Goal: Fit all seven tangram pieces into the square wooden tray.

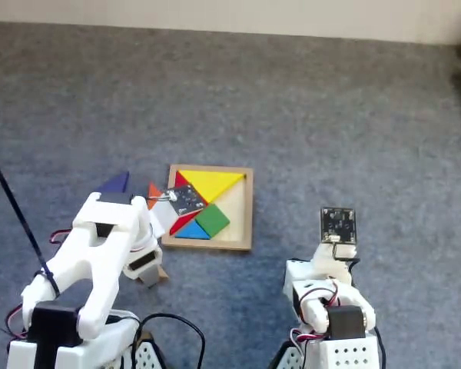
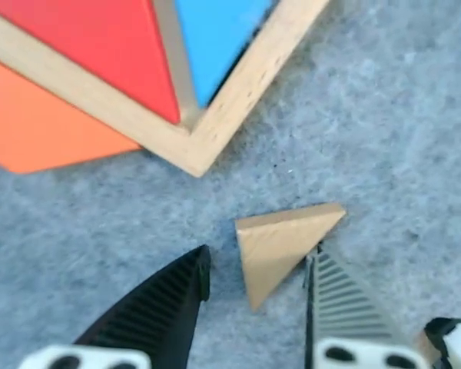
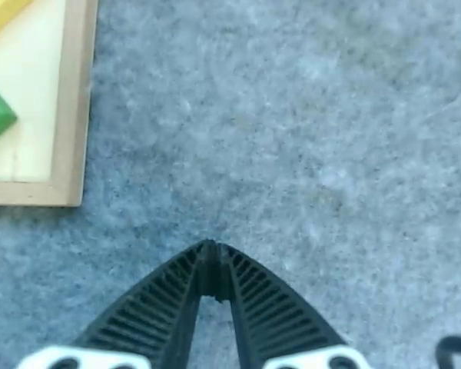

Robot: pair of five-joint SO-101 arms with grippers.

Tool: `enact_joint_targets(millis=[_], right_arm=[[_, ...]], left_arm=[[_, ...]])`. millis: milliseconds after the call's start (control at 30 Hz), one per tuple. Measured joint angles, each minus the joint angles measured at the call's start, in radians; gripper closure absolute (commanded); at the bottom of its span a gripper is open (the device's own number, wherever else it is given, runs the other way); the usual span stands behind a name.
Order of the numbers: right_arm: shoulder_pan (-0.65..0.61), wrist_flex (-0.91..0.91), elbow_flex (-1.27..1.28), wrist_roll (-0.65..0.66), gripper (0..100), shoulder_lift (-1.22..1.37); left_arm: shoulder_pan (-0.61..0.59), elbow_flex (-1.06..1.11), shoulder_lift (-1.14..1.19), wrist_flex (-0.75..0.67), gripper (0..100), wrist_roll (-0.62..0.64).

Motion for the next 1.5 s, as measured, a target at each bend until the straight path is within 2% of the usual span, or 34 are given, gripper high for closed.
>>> enact_joint_targets(millis=[200,567,900,1067,1267,1500], right_arm=[[0.0,0.0,0.0,0.0,99.4,0.0],[0.0,0.0,0.0,0.0,99.4,0.0],[0.0,0.0,0.0,0.0,99.4,0.0],[0.0,0.0,0.0,0.0,99.4,0.0],[0.0,0.0,0.0,0.0,99.4,0.0],[0.0,0.0,0.0,0.0,99.4,0.0]], left_arm=[[0.0,-0.02,0.002,-0.049,69,0.077],[0.078,-0.025,0.008,-0.061,77,0.083],[0.083,-0.025,0.008,-0.061,83,0.084],[0.083,-0.025,0.006,-0.032,82,0.084],[0.08,-0.061,0.006,0.058,75,0.129],[0.032,-0.058,0.009,0.018,74,0.129]])
